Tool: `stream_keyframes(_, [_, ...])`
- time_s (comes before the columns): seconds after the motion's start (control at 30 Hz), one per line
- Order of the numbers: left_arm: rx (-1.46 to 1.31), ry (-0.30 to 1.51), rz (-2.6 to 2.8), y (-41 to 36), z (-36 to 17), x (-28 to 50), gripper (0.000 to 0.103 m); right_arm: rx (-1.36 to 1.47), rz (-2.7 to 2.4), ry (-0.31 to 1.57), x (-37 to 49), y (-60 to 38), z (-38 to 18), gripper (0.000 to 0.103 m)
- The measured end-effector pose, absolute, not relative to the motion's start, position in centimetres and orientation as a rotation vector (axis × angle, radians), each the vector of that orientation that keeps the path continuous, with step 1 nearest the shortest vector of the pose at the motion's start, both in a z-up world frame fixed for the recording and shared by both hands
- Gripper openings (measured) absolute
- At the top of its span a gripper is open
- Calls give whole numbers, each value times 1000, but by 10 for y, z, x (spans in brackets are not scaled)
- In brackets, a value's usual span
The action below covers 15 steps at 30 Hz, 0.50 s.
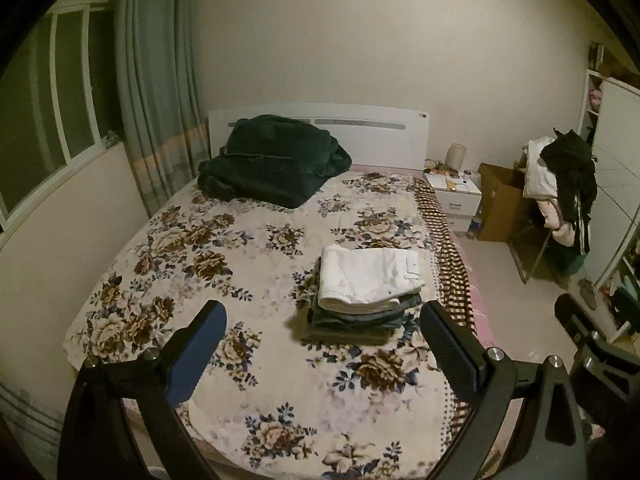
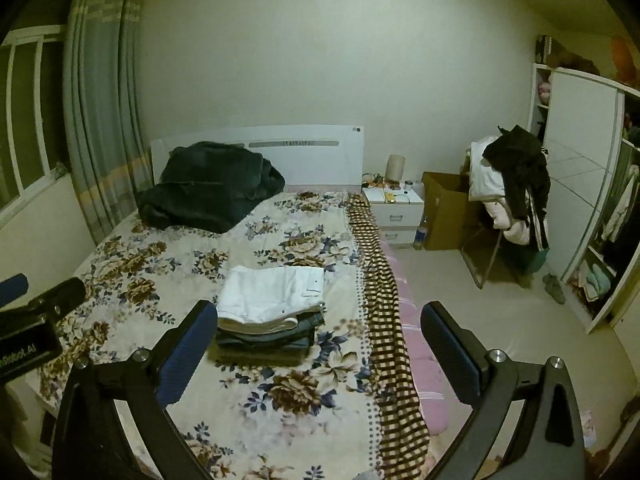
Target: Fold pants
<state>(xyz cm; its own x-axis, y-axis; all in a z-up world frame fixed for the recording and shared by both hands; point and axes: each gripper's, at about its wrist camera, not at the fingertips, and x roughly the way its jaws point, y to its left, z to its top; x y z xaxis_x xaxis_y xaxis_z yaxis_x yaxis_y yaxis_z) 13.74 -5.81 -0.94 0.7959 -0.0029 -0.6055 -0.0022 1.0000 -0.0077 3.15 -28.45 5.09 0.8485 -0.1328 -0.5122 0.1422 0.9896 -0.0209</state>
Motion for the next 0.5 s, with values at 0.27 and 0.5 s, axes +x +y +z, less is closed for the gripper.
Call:
stream_keyframes(0.27, [3,668,-2,-48,-7,114,103,29,-146,547,1,-278,70,103])
stream_keyframes(0.5, [21,701,-11,-40,-16,113,103,32,-148,588,6,-265,66,103])
